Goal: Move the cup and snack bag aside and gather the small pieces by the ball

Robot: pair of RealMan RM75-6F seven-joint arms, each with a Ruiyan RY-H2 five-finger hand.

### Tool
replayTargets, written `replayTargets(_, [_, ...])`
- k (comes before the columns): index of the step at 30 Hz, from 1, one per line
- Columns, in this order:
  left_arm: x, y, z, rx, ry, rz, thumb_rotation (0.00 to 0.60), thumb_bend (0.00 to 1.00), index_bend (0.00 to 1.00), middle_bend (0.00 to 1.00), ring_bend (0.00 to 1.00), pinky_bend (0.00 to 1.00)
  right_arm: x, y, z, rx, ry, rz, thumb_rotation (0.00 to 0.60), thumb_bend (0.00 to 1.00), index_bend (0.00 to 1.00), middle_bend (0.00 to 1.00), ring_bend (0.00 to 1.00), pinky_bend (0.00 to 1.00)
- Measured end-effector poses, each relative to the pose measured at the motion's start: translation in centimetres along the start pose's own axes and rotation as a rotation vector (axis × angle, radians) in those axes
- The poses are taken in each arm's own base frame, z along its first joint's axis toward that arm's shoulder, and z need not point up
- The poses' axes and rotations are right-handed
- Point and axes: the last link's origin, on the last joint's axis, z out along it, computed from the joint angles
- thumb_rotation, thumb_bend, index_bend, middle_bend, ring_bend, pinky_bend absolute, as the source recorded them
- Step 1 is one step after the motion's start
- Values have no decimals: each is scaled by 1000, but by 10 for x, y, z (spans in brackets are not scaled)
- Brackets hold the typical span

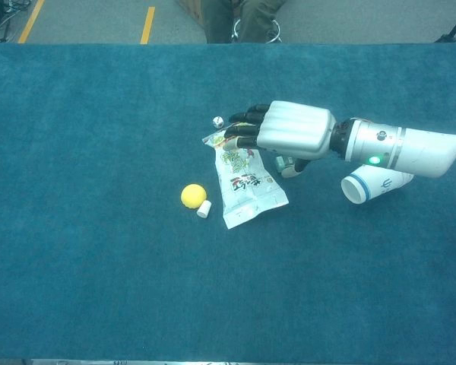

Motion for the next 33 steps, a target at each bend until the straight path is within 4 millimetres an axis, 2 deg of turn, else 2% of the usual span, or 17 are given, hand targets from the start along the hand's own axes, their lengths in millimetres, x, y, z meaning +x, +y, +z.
replayTargets(12, [0,-4,-4,7,3,-10,600,309,552,497,335,495,-9,-5,20,22,-10,-2,600,0,171,141,61,174])
replayTargets(24, [-1,-9,-8,20,1,-20,600,308,553,497,335,496,-22,-7,31,14,-55,-3,600,0,171,143,61,179])
replayTargets(28, [-2,-10,-9,22,-1,-22,600,308,552,497,335,496,-25,-7,33,6,-58,-1,600,0,187,221,98,253])
replayTargets(33, [-2,-10,-8,22,-1,-24,600,309,552,497,335,496,-24,-9,34,-6,-22,12,600,0,360,381,255,388])
